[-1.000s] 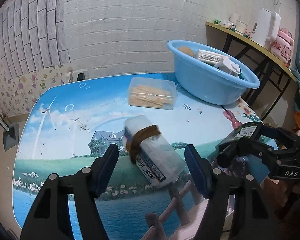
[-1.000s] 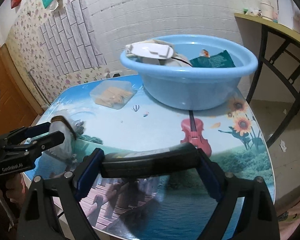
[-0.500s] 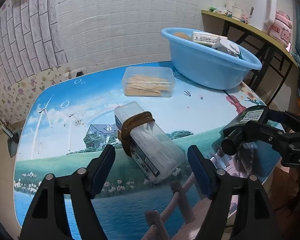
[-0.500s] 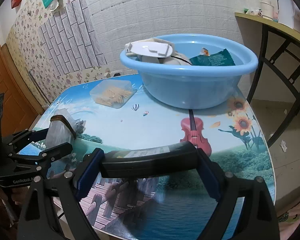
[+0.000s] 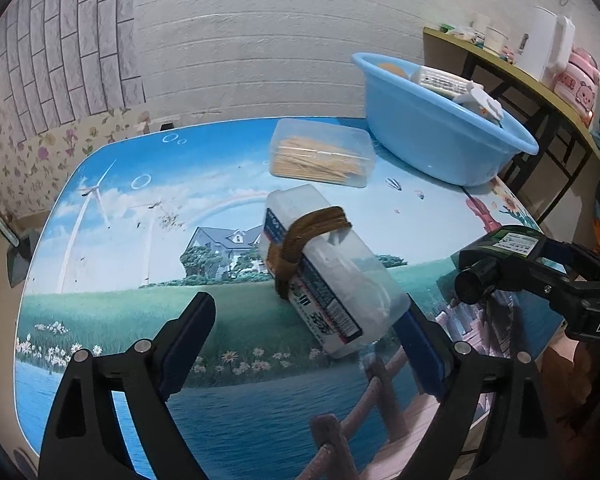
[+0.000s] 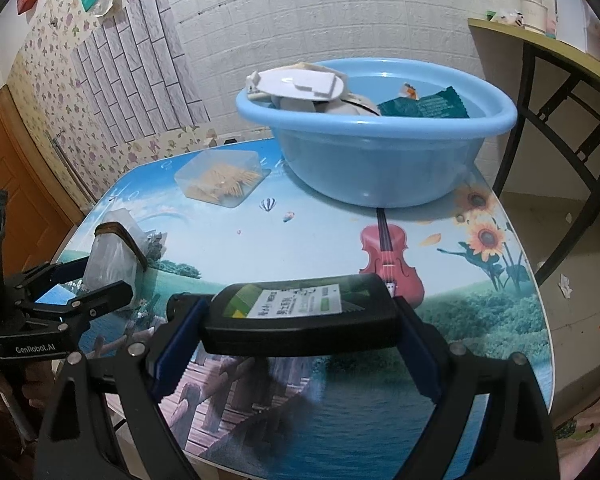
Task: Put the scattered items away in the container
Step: 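Carry the cable box with the left tool while the right tool carries the bottle over the basin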
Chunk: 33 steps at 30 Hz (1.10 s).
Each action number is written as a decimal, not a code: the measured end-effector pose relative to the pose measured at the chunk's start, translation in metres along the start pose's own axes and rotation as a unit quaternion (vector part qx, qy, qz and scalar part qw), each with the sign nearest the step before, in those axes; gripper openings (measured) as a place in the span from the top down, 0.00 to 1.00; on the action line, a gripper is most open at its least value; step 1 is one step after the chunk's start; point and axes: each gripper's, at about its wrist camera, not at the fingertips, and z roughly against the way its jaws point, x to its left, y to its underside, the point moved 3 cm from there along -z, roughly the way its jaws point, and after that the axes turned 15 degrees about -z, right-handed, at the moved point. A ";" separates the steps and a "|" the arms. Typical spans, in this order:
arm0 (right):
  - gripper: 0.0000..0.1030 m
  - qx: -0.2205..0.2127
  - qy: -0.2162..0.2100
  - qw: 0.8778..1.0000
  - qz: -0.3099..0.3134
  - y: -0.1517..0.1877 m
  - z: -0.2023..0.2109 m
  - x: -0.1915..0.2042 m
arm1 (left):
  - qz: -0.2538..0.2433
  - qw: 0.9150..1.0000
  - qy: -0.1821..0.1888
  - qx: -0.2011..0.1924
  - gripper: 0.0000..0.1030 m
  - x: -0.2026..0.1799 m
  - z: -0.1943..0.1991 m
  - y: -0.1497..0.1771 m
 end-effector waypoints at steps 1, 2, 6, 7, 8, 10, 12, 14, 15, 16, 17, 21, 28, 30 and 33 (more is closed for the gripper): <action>0.12 0.001 0.000 1.000 0.000 0.000 0.000 0.000 | -0.001 1.000 0.001 0.000 0.13 0.000 0.000 0.000; 0.12 0.001 0.000 1.000 0.000 0.001 -0.001 0.000 | -0.003 1.000 0.002 -0.001 0.13 0.000 0.000 0.001; 0.12 0.007 0.002 1.000 -0.001 0.002 -0.004 -0.001 | -0.005 1.000 0.007 0.002 0.12 -0.003 -0.004 0.001; 0.12 0.009 0.003 1.000 -0.001 0.002 -0.004 -0.001 | -0.005 1.000 0.008 0.003 0.12 -0.004 -0.005 0.001; 0.12 0.010 0.003 1.000 -0.002 0.002 -0.005 -0.002 | -0.006 1.000 0.009 0.004 0.12 -0.006 -0.006 0.001; 0.12 0.010 0.003 1.000 -0.001 0.002 -0.005 -0.002 | -0.007 1.000 0.014 0.001 0.12 -0.008 -0.006 -0.002; 0.12 0.010 0.004 1.000 -0.001 0.001 -0.006 -0.002 | -0.006 1.000 0.018 -0.001 0.12 -0.010 -0.007 -0.004; 0.12 0.012 0.006 1.000 0.000 0.002 -0.007 -0.001 | -0.014 1.000 0.011 0.003 0.12 -0.014 -0.012 -0.007; 0.12 0.013 0.006 1.000 0.000 0.002 -0.008 -0.001 | -0.019 1.000 0.006 0.003 0.12 -0.015 -0.014 -0.008; 0.12 0.013 0.007 1.000 0.000 0.002 -0.007 -0.002 | -0.023 1.000 0.001 0.003 0.12 -0.016 -0.016 -0.009; 0.12 0.013 0.007 1.000 0.000 0.002 -0.007 -0.002 | -0.023 1.000 0.000 0.002 0.16 -0.017 -0.016 -0.010; 0.12 0.012 0.006 1.000 -0.001 0.002 -0.007 -0.002 | -0.020 1.000 -0.001 -0.001 0.55 -0.016 -0.018 -0.010; 0.13 -0.006 -0.011 1.000 -0.009 -0.002 0.002 -0.001 | -0.001 1.000 0.002 -0.018 0.71 -0.005 -0.006 -0.011; 0.13 -0.010 -0.018 1.000 -0.010 -0.003 0.006 0.000 | -0.004 1.000 0.001 -0.021 0.71 -0.004 -0.002 -0.013; 0.13 -0.016 -0.027 0.999 -0.009 -0.007 0.012 0.003 | -0.004 1.000 0.003 -0.021 0.71 -0.005 0.006 -0.019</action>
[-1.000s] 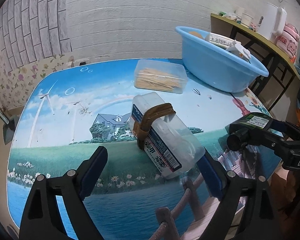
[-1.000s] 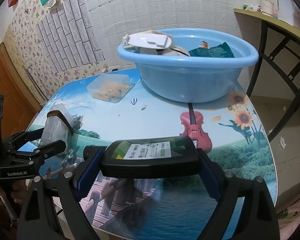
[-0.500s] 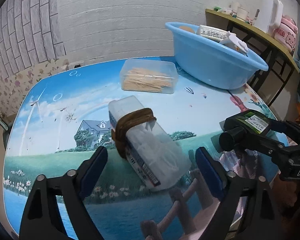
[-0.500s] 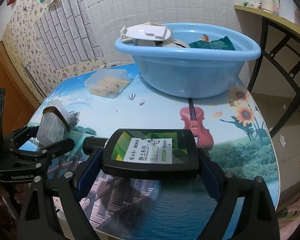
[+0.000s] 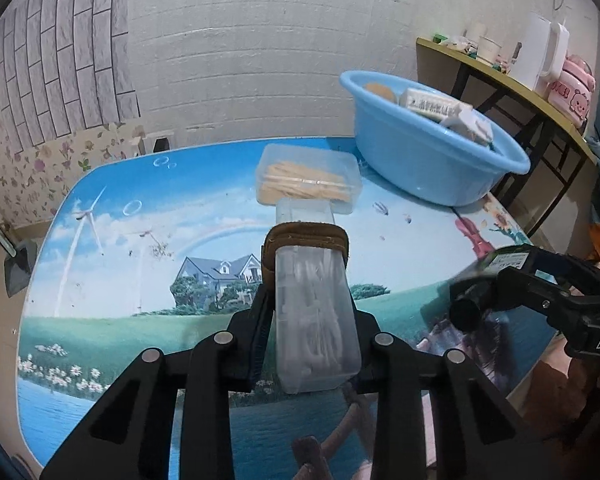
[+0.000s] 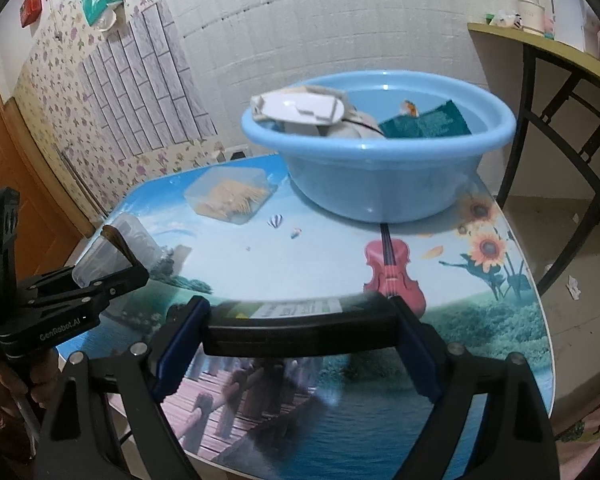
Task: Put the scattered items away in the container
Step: 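Carry the cable box with the left tool while the right tool carries the bottle over the basin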
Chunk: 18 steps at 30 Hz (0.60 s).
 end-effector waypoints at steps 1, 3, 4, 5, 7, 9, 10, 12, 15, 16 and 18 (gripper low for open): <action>0.13 -0.002 -0.003 1.000 -0.001 -0.001 0.002 0.001 | -0.002 1.000 0.000 -0.001 0.71 0.000 0.002 -0.003; 0.13 -0.006 -0.011 1.000 -0.001 -0.005 0.009 0.003 | -0.009 1.000 -0.006 -0.004 0.71 -0.001 0.009 -0.009; 0.13 -0.010 -0.014 1.000 0.000 -0.007 0.012 0.004 | -0.015 1.000 -0.010 -0.006 0.71 -0.002 0.013 -0.014; 0.13 -0.014 -0.016 1.000 0.003 -0.009 0.015 0.005 | -0.018 1.000 -0.011 -0.007 0.71 -0.002 0.016 -0.017; 0.14 -0.023 -0.024 0.999 0.008 -0.014 0.023 0.008 | -0.019 1.000 -0.009 -0.014 0.71 -0.004 0.023 -0.027; 0.13 -0.029 -0.035 0.999 0.010 -0.019 0.031 0.012 | -0.024 0.999 -0.008 -0.021 0.71 -0.006 0.029 -0.037; 0.13 -0.033 -0.040 0.999 0.013 -0.022 0.036 0.014 | -0.026 0.999 -0.008 -0.027 0.71 -0.007 0.033 -0.043; 0.13 -0.045 -0.053 0.997 0.024 -0.030 0.048 0.020 | -0.031 0.999 -0.007 -0.037 0.71 -0.009 0.038 -0.057; 0.14 -0.063 -0.074 0.995 0.028 -0.044 0.065 0.023 | -0.041 0.998 -0.007 -0.049 0.71 -0.012 0.045 -0.075; 0.14 -0.070 -0.081 0.994 0.027 -0.050 0.071 0.023 | -0.045 0.998 -0.006 -0.052 0.71 -0.014 0.045 -0.083; 0.13 -0.085 -0.090 0.992 0.027 -0.063 0.082 0.023 | -0.050 0.997 -0.004 -0.057 0.71 -0.018 0.044 -0.094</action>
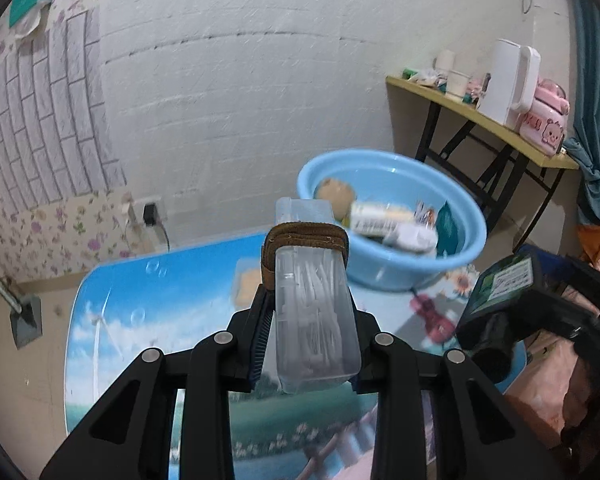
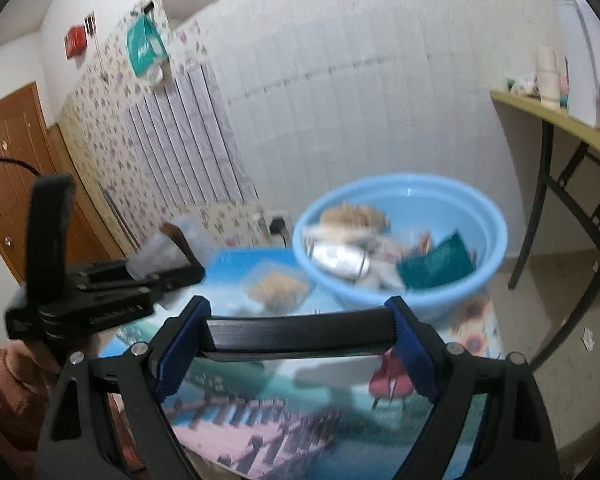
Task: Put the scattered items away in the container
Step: 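Carry the cable box with the left tool while the right tool carries the bottle over the basin, then open both tools to drop the cable box and bottle into the basin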
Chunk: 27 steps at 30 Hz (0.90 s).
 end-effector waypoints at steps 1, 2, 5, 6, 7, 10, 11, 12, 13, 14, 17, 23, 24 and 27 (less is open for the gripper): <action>0.13 -0.009 -0.003 1.000 0.002 -0.008 0.004 0.000 | -0.005 1.000 0.003 -0.003 0.71 -0.001 -0.004 -0.009; 0.13 -0.019 -0.004 1.000 0.004 -0.016 0.006 -0.001 | -0.008 1.000 0.003 -0.004 0.71 -0.002 -0.005 -0.014; 0.13 -0.042 0.002 0.999 0.009 -0.039 0.005 -0.008 | -0.017 1.000 0.001 -0.003 0.71 -0.003 -0.019 -0.034; 0.13 -0.046 0.004 0.999 0.006 -0.045 0.002 -0.014 | -0.018 1.000 0.004 -0.004 0.71 -0.004 -0.024 -0.041; 0.13 -0.048 0.007 0.999 0.003 -0.051 -0.001 -0.019 | -0.022 1.000 0.010 -0.005 0.71 -0.006 -0.030 -0.049; 0.13 -0.053 0.019 0.998 -0.006 -0.067 -0.015 -0.038 | -0.041 0.999 0.019 -0.009 0.71 -0.016 -0.046 -0.068; 0.13 -0.052 0.023 0.998 -0.010 -0.073 -0.023 -0.045 | -0.043 0.999 0.021 -0.010 0.70 -0.018 -0.051 -0.073; 0.13 -0.051 0.027 0.998 -0.015 -0.078 -0.030 -0.051 | -0.044 0.999 0.024 -0.009 0.70 -0.020 -0.058 -0.079; 0.13 -0.050 0.029 0.998 -0.019 -0.081 -0.036 -0.058 | -0.044 0.999 0.029 -0.007 0.70 -0.022 -0.067 -0.085; 0.13 -0.049 0.031 0.998 -0.023 -0.085 -0.043 -0.064 | -0.046 0.998 0.032 -0.004 0.70 -0.024 -0.073 -0.089; 0.13 -0.039 0.038 0.998 -0.034 -0.092 -0.063 -0.081 | -0.062 0.997 0.040 0.008 0.70 -0.033 -0.094 -0.097; 0.13 -0.006 0.050 0.998 -0.045 -0.088 -0.097 -0.109 | -0.089 0.994 0.051 0.027 0.67 -0.047 -0.124 -0.104; 0.13 0.000 0.055 0.997 -0.046 -0.086 -0.101 -0.113 | -0.094 0.994 0.050 0.028 0.65 -0.049 -0.126 -0.104; 0.13 0.013 0.056 0.997 -0.056 -0.081 -0.108 -0.124 | -0.095 0.994 0.048 0.026 0.58 -0.052 -0.131 -0.105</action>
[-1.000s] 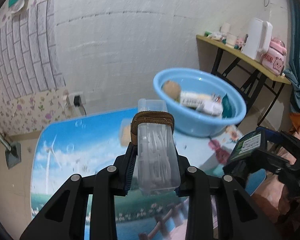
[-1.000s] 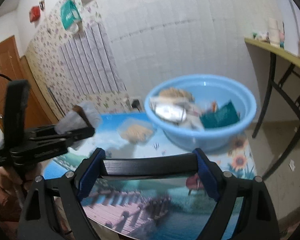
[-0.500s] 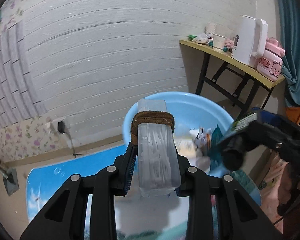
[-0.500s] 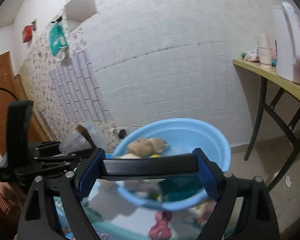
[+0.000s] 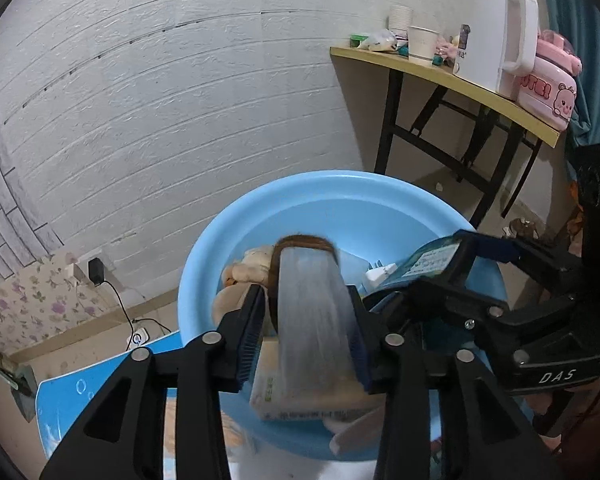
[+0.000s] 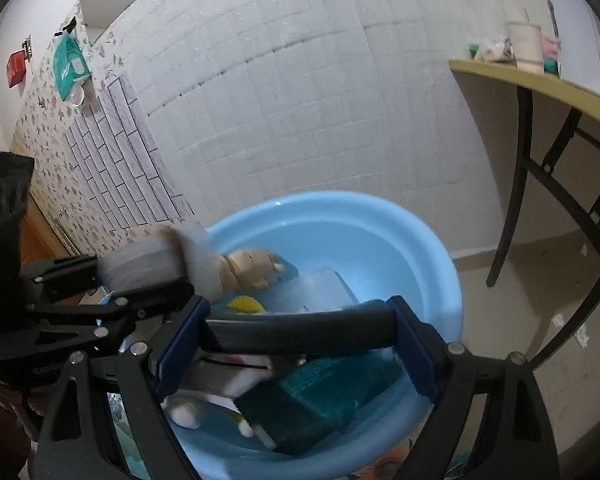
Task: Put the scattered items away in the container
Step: 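Open both tools to drop the cable box and bottle into the basin, then move the left tool back to the clear toothpick box on the table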
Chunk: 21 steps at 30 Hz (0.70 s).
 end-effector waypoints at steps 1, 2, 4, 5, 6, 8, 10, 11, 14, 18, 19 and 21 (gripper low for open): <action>0.13 0.003 0.001 1.000 -0.003 0.001 -0.001 -0.003 | 0.000 1.000 -0.003 0.000 0.55 0.000 -0.001 0.000; 0.13 0.003 0.000 1.000 -0.006 0.002 0.000 -0.005 | 0.001 1.000 -0.006 0.000 0.50 0.000 -0.001 0.000; 0.13 -0.002 0.004 1.000 0.000 0.003 0.005 -0.005 | 0.002 1.000 -0.005 -0.002 0.47 -0.001 0.001 0.002; 0.13 -0.004 0.010 1.000 0.001 0.003 0.006 -0.005 | 0.003 1.000 -0.004 -0.002 0.46 -0.001 0.002 0.002; 0.13 -0.006 0.013 1.000 0.000 0.005 0.009 -0.005 | 0.004 1.000 -0.003 -0.002 0.45 -0.001 0.004 0.003; 0.13 -0.008 0.011 1.000 -0.002 0.006 0.013 -0.005 | 0.004 1.000 -0.004 -0.003 0.43 -0.003 0.009 0.005; 0.13 -0.012 0.011 1.000 -0.005 0.007 0.020 -0.005 | 0.006 1.000 -0.006 -0.008 0.41 -0.002 0.017 0.010; 0.13 -0.015 0.010 1.000 -0.007 0.008 0.023 -0.005 | 0.009 1.000 -0.006 -0.009 0.40 -0.001 0.020 0.012; 0.13 -0.020 0.011 1.000 -0.008 0.011 0.033 -0.001 | 0.019 1.000 -0.011 -0.012 0.38 0.002 0.033 0.022; 0.13 -0.020 0.016 1.000 -0.006 0.020 0.045 0.006 | 0.036 0.999 -0.023 -0.016 0.33 0.008 0.053 0.041; 0.13 -0.020 0.015 1.000 -0.006 0.023 0.049 0.008 | 0.043 0.999 -0.025 -0.019 0.31 0.010 0.059 0.047; 0.13 -0.019 0.016 1.000 -0.002 0.029 0.055 0.014 | 0.055 0.998 -0.029 -0.022 0.27 0.015 0.069 0.058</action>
